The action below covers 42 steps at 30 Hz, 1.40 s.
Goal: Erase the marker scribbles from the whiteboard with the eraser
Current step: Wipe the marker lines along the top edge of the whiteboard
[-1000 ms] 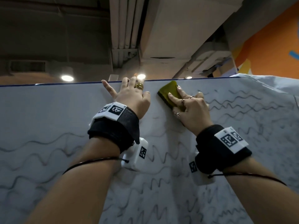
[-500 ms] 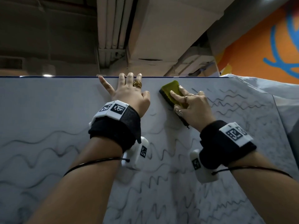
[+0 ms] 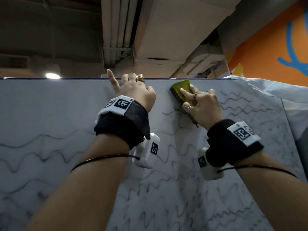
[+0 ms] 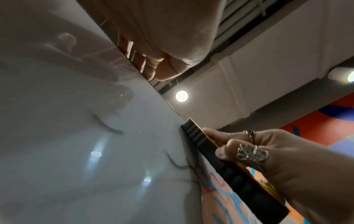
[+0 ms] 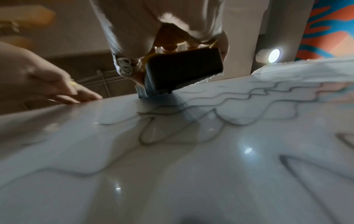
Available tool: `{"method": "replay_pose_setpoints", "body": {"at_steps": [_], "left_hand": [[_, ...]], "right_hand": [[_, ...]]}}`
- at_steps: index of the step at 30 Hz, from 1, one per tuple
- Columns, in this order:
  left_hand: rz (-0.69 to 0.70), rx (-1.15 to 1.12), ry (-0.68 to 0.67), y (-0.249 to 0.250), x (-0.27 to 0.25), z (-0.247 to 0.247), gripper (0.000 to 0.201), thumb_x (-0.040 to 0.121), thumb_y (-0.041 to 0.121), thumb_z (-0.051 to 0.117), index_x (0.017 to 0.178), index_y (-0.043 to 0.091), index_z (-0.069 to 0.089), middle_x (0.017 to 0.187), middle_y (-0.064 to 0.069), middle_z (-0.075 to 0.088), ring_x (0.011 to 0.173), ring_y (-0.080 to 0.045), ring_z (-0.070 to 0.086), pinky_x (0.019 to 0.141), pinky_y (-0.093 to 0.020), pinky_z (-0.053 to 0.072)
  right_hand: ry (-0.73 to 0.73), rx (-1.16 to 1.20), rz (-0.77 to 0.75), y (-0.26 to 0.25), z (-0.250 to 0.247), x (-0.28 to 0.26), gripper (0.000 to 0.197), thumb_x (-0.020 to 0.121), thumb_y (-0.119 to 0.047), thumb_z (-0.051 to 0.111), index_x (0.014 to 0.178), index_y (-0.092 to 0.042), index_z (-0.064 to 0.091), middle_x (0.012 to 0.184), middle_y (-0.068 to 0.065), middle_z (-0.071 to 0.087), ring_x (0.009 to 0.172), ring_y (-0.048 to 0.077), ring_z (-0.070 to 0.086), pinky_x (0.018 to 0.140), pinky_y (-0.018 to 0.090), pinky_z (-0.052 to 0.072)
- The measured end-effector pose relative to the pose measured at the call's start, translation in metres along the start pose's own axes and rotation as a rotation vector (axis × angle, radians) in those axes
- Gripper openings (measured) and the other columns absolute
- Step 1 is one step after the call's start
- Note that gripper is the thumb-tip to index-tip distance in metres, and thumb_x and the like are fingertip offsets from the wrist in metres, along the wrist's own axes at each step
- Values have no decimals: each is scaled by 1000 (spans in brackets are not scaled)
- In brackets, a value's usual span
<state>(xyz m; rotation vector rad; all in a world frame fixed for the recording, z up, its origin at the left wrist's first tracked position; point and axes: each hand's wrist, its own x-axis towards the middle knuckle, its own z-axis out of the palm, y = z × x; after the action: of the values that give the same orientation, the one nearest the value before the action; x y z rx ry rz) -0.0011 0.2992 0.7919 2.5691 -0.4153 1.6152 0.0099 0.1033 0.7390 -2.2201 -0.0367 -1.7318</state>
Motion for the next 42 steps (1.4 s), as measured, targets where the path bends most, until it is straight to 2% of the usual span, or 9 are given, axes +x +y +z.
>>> {"method": "replay_pose_setpoints", "body": {"at_steps": [7,14,17,21,27,33,38,40,42], "left_hand": [[127,10,-58,52,18,12,54,94,28,20,146,17,30,150,-1,30,140,-20,21,104,-54,-26],[119,-6,-91,84,37,20,57,89,17,30,146,20,29,145,-4,35,137,-26,23,108,-53,-22],[82,-15,-63,89,34,29,65,83,11,34,147,20,27,146,-3,32,139,-24,18,107,-56,-22],[6,22,-18,96,29,36,72,79,10,31,148,28,20,145,3,29,140,-18,14,98,-69,-19],[-38,63,-14,103,26,38,74,79,12,32,149,31,14,144,5,27,140,-17,11,95,-73,-17],[-47,121,13,107,27,38,71,80,14,30,148,32,16,144,2,28,140,-19,12,92,-75,-18],[-58,104,-10,110,25,38,71,81,16,37,147,31,15,146,0,24,141,-22,7,93,-75,-16],[-43,118,1,107,24,40,71,83,20,39,148,32,13,145,0,25,140,-21,10,93,-74,-16],[-21,126,13,103,24,41,71,83,23,40,148,31,12,144,1,25,139,-20,11,93,-74,-17]], "right_hand": [[1,2,-174,35,-2,-43,49,80,-25,71,127,-34,57,143,-2,45,94,30,38,81,52,45],[-64,-118,-126,43,-28,11,46,92,-36,54,137,-37,44,151,-7,33,112,32,35,94,46,40],[-77,-127,-171,56,-22,-15,48,90,-36,56,136,-38,45,151,-6,33,110,30,35,91,47,42],[-5,17,-212,84,-16,-34,48,78,-38,59,126,-35,58,142,-2,46,94,32,41,78,50,46],[-11,4,-165,85,-21,11,46,89,-31,58,133,-38,49,149,-9,34,107,27,33,95,46,39],[48,141,-212,119,-3,-35,56,72,-49,42,126,-38,55,140,-7,46,88,19,32,79,51,44],[65,33,-91,138,-17,14,51,78,-45,45,128,-40,51,143,-4,43,105,34,46,86,54,42],[56,44,-54,127,-14,27,46,84,-40,51,131,-38,51,145,-2,41,109,33,42,92,49,39],[86,58,-89,115,-8,18,47,83,-37,51,130,-34,53,144,2,43,105,35,45,90,37,35]]}}
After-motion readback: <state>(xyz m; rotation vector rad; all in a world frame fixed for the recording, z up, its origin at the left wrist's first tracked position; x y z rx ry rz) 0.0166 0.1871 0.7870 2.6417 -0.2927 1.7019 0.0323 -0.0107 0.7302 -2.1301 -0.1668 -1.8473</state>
